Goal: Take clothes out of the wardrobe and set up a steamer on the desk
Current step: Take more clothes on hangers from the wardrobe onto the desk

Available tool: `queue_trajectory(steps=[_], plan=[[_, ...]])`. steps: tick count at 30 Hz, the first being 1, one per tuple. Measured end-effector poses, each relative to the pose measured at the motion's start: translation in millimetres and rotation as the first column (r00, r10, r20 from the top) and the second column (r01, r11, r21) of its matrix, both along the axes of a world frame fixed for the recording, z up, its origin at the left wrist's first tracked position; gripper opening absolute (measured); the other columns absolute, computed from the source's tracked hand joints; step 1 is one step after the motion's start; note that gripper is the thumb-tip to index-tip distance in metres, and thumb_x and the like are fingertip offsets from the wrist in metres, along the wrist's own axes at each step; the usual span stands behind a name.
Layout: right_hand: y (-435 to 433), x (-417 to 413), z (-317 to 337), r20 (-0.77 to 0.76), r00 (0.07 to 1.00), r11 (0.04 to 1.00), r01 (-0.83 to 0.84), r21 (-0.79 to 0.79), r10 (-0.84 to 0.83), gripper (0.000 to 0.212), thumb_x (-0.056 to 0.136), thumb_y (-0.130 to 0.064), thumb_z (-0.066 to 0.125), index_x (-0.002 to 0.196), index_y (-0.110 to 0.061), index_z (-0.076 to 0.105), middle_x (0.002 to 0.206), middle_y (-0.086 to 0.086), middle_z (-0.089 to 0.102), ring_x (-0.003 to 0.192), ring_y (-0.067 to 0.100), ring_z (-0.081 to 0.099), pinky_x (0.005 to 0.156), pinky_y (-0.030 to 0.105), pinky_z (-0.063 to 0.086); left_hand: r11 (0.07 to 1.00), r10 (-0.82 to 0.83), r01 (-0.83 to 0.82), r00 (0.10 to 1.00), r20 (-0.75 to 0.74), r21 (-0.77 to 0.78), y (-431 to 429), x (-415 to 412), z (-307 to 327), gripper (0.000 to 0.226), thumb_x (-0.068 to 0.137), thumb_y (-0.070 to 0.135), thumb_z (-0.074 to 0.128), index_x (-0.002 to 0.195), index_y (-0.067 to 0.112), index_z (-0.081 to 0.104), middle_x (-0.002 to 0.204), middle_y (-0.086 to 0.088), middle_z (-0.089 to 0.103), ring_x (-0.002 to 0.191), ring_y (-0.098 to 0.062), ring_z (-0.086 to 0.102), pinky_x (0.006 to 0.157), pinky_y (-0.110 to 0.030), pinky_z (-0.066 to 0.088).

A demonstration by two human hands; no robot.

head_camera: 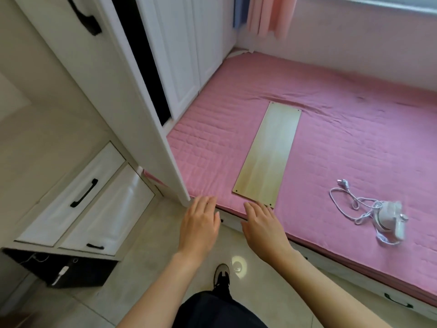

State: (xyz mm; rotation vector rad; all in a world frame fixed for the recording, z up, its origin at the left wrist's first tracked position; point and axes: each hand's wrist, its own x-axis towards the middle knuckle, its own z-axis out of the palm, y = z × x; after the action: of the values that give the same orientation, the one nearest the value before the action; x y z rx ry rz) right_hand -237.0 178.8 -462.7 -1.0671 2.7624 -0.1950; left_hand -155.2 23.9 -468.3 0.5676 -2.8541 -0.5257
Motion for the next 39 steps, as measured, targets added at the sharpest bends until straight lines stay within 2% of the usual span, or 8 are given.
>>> queue_trajectory(steps=[3,5,7,12,19,28,36,39], plan=[[-28,-40,5,-0.017,1.000,1.000,-0.019,-0.015,0.018,0.048,0.092,-0.025,0.055,0.134,-0.002,0.046,0.135,0.015,0.053,0.131,0.036,0.044,0.106,0.049,0.039,1.000,-0.008,0.008,1.000,0.022,-0.008,-24,-39,3,0.044,0.095,0.023,0.050,0.136,0.009,0.049,0.141,-0.009,0.050,0.137,-0.026,0.038,0.115,-0.039,0.028],[-44,-64,6,-0.043,0.999,0.999,-0.028,-0.027,0.027,0.047,0.090,-0.025,0.059,0.130,-0.002,0.050,0.129,0.015,0.057,0.127,0.037,0.047,0.102,0.050,0.043,1.000,-0.005,0.005,1.000,0.028,-0.007,-38,-61,7,0.045,0.097,0.024,0.047,0.140,0.010,0.044,0.146,-0.008,0.045,0.140,-0.024,0.032,0.116,-0.034,0.019],[-58,-86,7,-0.056,0.998,0.999,-0.036,-0.025,0.035,0.047,0.087,-0.025,0.063,0.126,-0.002,0.053,0.125,0.015,0.060,0.123,0.037,0.051,0.099,0.050,0.046,1.000,0.012,-0.011,1.000,0.021,-0.007,-50,-81,10,0.045,0.097,0.024,0.048,0.140,0.011,0.044,0.146,-0.007,0.045,0.140,-0.024,0.032,0.115,-0.033,0.016],[-94,-134,12,-0.051,0.993,0.994,-0.104,-0.034,0.102,0.051,0.092,-0.026,0.056,0.135,-0.001,0.045,0.135,0.017,0.052,0.131,0.037,0.043,0.106,0.050,0.038,0.999,0.043,-0.043,0.999,0.017,-0.001,-75,-125,17,0.043,0.096,0.023,0.048,0.138,0.011,0.047,0.142,-0.007,0.049,0.138,-0.024,0.036,0.116,-0.038,0.027],[-142,-203,22,-0.067,0.975,0.976,-0.214,-0.046,0.210,0.052,0.099,-0.031,0.040,0.143,-0.005,0.033,0.146,0.013,0.040,0.139,0.033,0.030,0.114,0.047,0.026,0.985,0.171,-0.170,0.985,0.013,-0.034,-111,-182,27,0.043,0.098,0.023,0.045,0.140,0.013,0.044,0.144,-0.005,0.046,0.138,-0.022,0.034,0.114,-0.036,0.031],[-217,-300,54,-0.146,0.920,0.918,-0.382,-0.110,0.365,0.047,0.092,-0.027,0.055,0.131,-0.002,0.049,0.129,0.015,0.056,0.127,0.037,0.047,0.103,0.048,0.042,0.915,0.396,-0.403,0.911,-0.117,-0.037,-168,-271,61,0.038,0.096,0.016,0.050,0.133,0.007,0.052,0.135,-0.010,0.055,0.130,-0.025,0.046,0.106,-0.039,0.043],[-309,-389,97,-0.249,0.830,0.828,-0.541,-0.145,0.499,0.047,0.090,-0.021,0.058,0.131,0.000,0.049,0.127,0.015,0.058,0.127,0.036,0.047,0.103,0.049,0.042,0.791,0.585,-0.609,0.782,-0.215,-0.064,-245,-342,99,0.038,0.095,0.016,0.051,0.132,0.007,0.053,0.133,-0.008,0.057,0.131,-0.027,0.045,0.102,-0.041,0.045],[-349,-414,121,-0.275,0.782,0.771,-0.613,-0.172,0.560,0.043,0.096,-0.022,0.048,0.134,-0.002,0.044,0.132,0.014,0.053,0.131,0.035,0.041,0.109,0.047,0.036,0.740,0.633,-0.668,0.731,-0.255,-0.076,-277,-360,120,0.037,0.094,0.016,0.053,0.131,0.007,0.054,0.131,-0.009,0.058,0.129,-0.027,0.047,0.100,-0.041,0.047]])
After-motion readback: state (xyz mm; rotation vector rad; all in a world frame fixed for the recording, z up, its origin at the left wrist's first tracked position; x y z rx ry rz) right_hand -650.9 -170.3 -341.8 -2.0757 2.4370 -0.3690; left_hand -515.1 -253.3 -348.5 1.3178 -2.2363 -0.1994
